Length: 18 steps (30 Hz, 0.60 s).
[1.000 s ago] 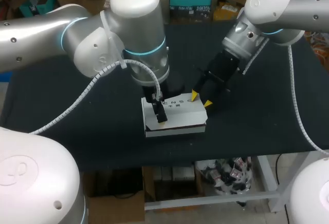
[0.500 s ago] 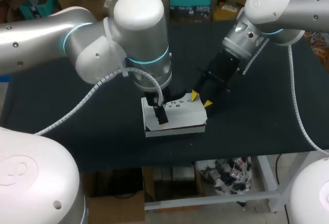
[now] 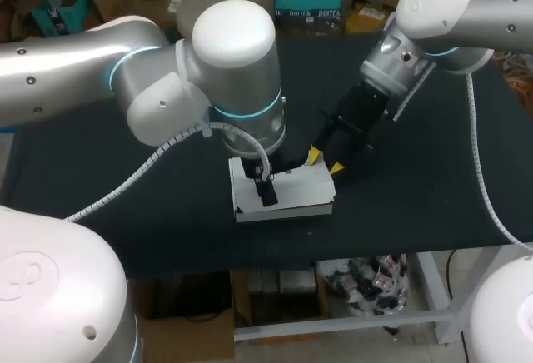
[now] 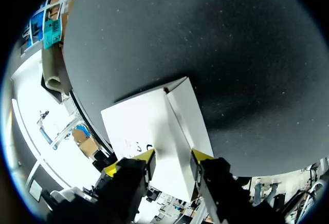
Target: Assemble the packaging by folding the flat box into shape, placing the metal phone stand inside, and closing the box properly
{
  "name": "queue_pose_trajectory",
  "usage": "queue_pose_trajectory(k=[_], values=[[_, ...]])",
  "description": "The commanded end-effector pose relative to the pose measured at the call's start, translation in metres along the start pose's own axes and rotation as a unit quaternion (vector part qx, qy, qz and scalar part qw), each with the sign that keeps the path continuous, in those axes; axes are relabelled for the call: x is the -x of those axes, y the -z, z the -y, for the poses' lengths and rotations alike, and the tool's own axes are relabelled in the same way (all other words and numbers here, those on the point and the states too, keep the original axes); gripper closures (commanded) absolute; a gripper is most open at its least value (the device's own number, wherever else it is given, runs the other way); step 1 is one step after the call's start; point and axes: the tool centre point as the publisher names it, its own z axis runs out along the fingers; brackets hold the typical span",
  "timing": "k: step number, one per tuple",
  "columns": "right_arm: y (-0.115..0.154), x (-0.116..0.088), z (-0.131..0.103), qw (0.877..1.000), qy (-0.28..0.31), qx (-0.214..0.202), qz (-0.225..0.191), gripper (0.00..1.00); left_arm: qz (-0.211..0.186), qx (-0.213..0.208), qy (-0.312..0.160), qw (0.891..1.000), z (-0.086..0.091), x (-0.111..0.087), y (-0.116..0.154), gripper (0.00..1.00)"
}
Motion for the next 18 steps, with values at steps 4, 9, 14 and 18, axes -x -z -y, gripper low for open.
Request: queue_pose_trajectory(k=[4,9,14,18], values=[[0.0,-0.001,0.0,1.0,0.0,-0.001,0.001,0.55,0.006,0.008,0.005,1.0,0.0,0.002,0.0,0.33],[0.0,-0.001,0.0,1.0,0.0,-0.001,0.001,0.55,0.013,0.012,0.008,1.0,0.001,0.005,-0.005,0.31],[0.0,-0.001,0.0,1.0,0.0,-0.001,0.001,0.55,0.032,0.012,0.007,0.999,0.002,0.006,-0.007,0.29],[0.0,-0.001,0.0,1.0,0.0,-0.001,0.001,0.55,0.051,0.013,0.006,0.999,0.002,0.006,-0.009,0.29]])
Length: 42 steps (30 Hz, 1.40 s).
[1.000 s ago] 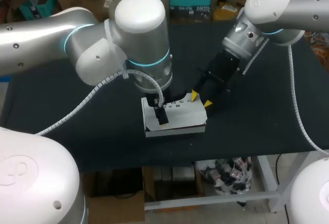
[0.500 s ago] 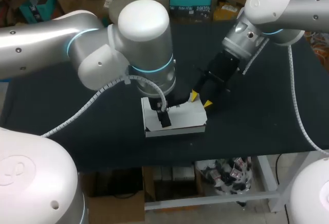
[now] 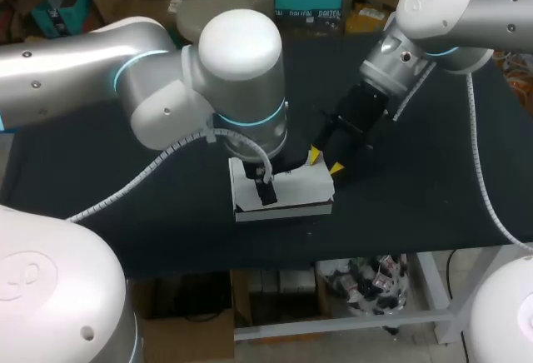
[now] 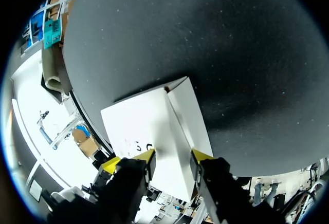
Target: Assemble the packaging by folding the flat box into shape, placing the metal phone stand inside, and closing the box properly
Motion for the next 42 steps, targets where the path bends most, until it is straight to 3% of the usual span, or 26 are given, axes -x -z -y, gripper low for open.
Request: queue_pose_trajectory(k=[1,23,42], values=[[0.0,-0.001,0.0,1.0,0.0,-0.001,0.001,0.55,0.021,0.006,0.002,1.0,0.004,-0.005,-0.002,0.29],[0.0,-0.001,0.0,1.0,0.0,-0.001,0.001,0.54,0.071,0.021,0.008,0.997,0.01,0.006,-0.003,0.36],[0.0,-0.001,0.0,1.0,0.0,-0.001,0.001,0.54,0.067,0.023,-0.013,0.997,0.013,0.009,-0.01,0.47]])
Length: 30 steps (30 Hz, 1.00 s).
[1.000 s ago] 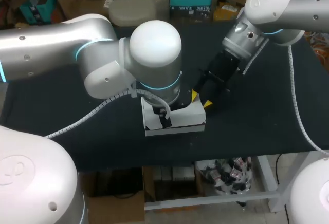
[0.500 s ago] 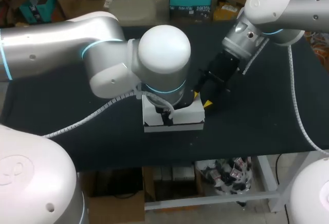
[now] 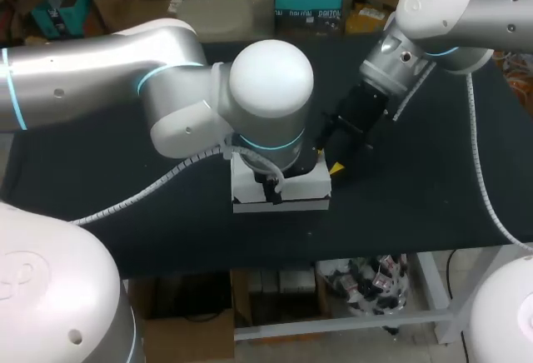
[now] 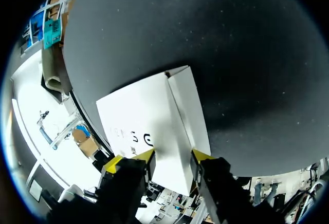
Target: Assemble the packaging by folding the flat box into shape, placing the metal phone stand inside, and closing the box properly
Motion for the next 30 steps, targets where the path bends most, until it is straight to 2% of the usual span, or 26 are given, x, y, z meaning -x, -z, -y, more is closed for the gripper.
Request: queue_pose_trajectory(k=[1,12,15,18,30], values=[[0.0,-0.0009,-0.0001,1.0,0.0,-0.001,0.001,0.54,0.004,0.004,-0.001,1.0,0.0036,-0.0001,-0.0023,0.49],[0.0,-0.0009,-0.0001,1.0,0.0,-0.001,0.001,0.54,0.018,0.002,0.001,1.0,0.0052,-0.0009,-0.0046,0.64],[0.0,-0.0009,-0.0001,1.0,0.0,-0.001,0.001,0.54,0.021,0.001,0.001,1.0,0.0056,-0.0009,-0.0048,0.8],[0.0,-0.0009,-0.0001,1.0,0.0,-0.001,0.001,0.54,0.023,0.0,0.001,1.0,0.0061,-0.0009,-0.0052,0.89],[0.0,-0.0009,-0.0001,1.0,0.0,-0.001,0.001,0.54,0.033,-0.002,-0.009,0.999,0.0078,-0.01,-0.0057,0.88]])
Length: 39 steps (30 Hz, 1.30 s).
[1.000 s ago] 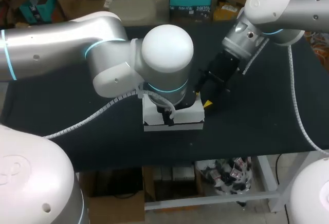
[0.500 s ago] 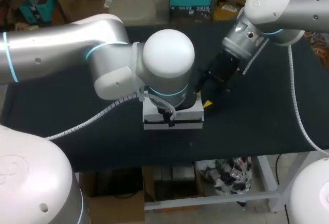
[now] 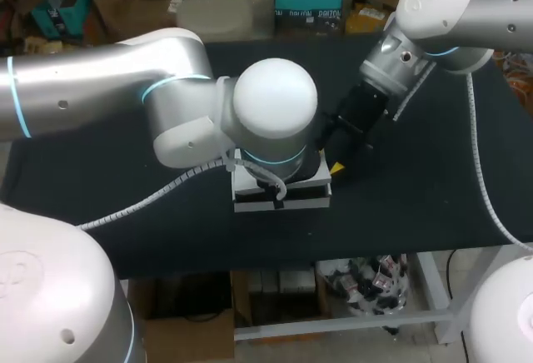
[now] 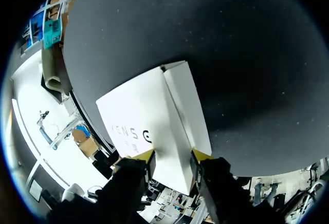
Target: Assemble the packaging by folding the flat box into shape, placing the metal phone stand inside, and closing the box properly
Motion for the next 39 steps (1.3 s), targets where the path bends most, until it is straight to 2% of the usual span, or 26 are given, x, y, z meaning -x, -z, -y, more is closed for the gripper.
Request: queue_pose_trajectory(k=[1,25,33,39], values=[[0.0,-0.001,0.0,1.0,0.0,-0.001,0.001,0.54,0.008,0.004,-0.001,1.0,0.004,-0.008,-0.001,0.88],[0.0,0.001,0.0,1.0,-0.002,0.0,0.002,0.54,0.006,0.002,0.002,1.0,0.002,-0.013,-0.006,0.87],[0.007,0.006,0.004,1.0,-0.005,0.014,0.003,0.53,0.005,0.0,0.004,1.0,0.001,-0.013,-0.006,0.85],[0.012,0.008,0.007,1.0,-0.008,0.024,0.002,0.57,0.005,0.0,0.005,1.0,0.001,-0.013,-0.006,0.85]])
